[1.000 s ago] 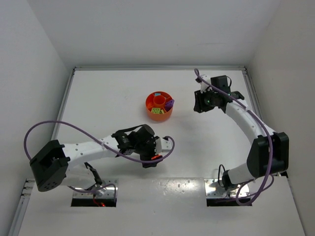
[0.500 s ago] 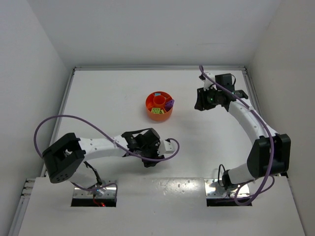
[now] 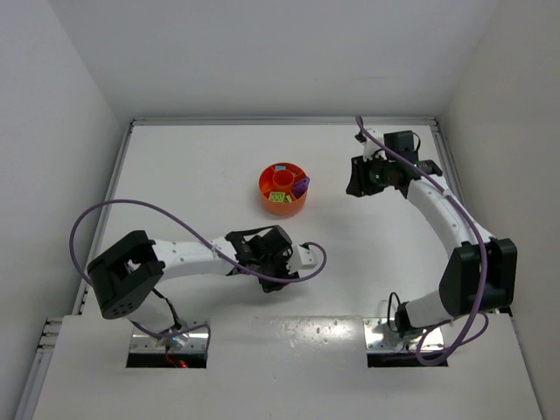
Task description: Sort the legos into containers by color
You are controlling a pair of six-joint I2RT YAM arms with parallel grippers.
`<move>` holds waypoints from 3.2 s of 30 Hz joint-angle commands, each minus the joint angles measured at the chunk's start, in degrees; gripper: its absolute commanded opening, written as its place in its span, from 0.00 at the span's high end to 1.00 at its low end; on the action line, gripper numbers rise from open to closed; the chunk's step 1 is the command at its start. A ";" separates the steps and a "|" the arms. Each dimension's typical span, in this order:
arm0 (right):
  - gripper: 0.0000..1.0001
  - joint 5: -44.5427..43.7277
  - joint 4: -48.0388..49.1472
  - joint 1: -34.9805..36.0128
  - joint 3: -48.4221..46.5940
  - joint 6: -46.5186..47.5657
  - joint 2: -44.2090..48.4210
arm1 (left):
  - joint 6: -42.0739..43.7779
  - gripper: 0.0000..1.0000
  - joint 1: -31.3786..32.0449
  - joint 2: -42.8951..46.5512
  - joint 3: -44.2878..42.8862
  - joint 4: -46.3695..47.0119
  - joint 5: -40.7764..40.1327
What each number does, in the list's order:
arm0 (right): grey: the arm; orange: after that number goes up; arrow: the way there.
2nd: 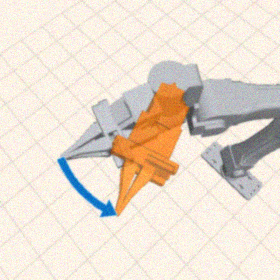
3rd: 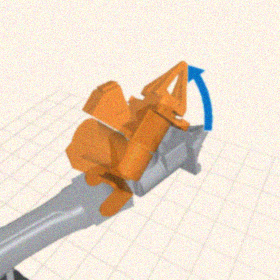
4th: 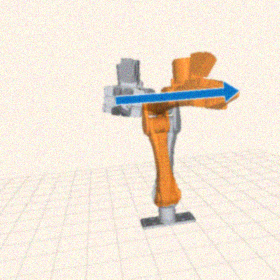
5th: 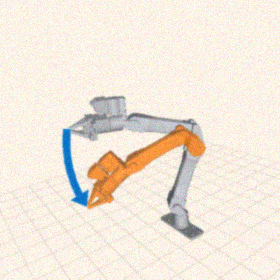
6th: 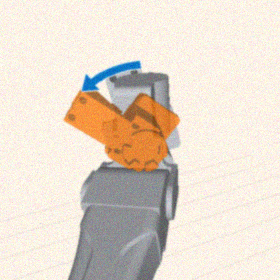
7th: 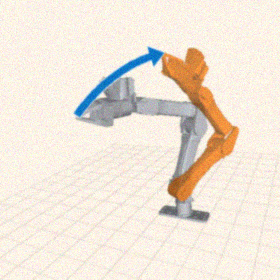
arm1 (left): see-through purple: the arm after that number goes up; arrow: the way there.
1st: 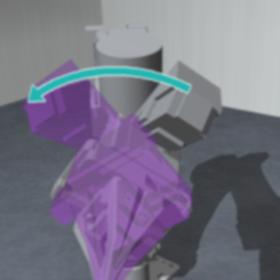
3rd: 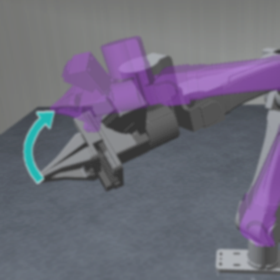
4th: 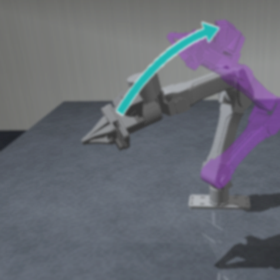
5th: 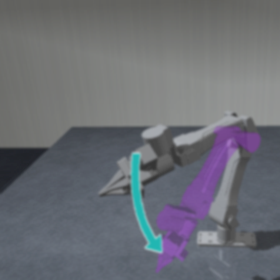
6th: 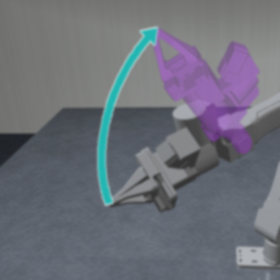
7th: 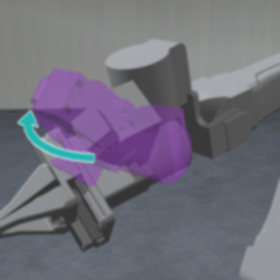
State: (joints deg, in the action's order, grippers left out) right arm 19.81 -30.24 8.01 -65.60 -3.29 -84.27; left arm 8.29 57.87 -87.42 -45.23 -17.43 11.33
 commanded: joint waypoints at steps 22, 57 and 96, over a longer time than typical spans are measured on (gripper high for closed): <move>0.64 2.34 1.24 -0.19 -0.14 -0.75 1.92 | -2.32 0.36 1.98 -0.56 -1.26 3.63 -9.84; 0.64 2.86 1.24 -0.19 -0.67 -0.75 1.92 | -1.09 0.73 0.85 5.41 -5.03 1.61 1.23; 0.64 3.92 0.18 -0.19 -1.72 -0.75 -0.19 | 1.11 0.57 1.64 -9.79 -11.81 -2.96 -3.16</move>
State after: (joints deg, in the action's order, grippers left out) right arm 22.74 -30.72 8.01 -65.60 -3.33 -84.40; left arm 8.73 58.57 -96.44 -55.05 -20.97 8.88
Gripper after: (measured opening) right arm 0.361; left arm 0.438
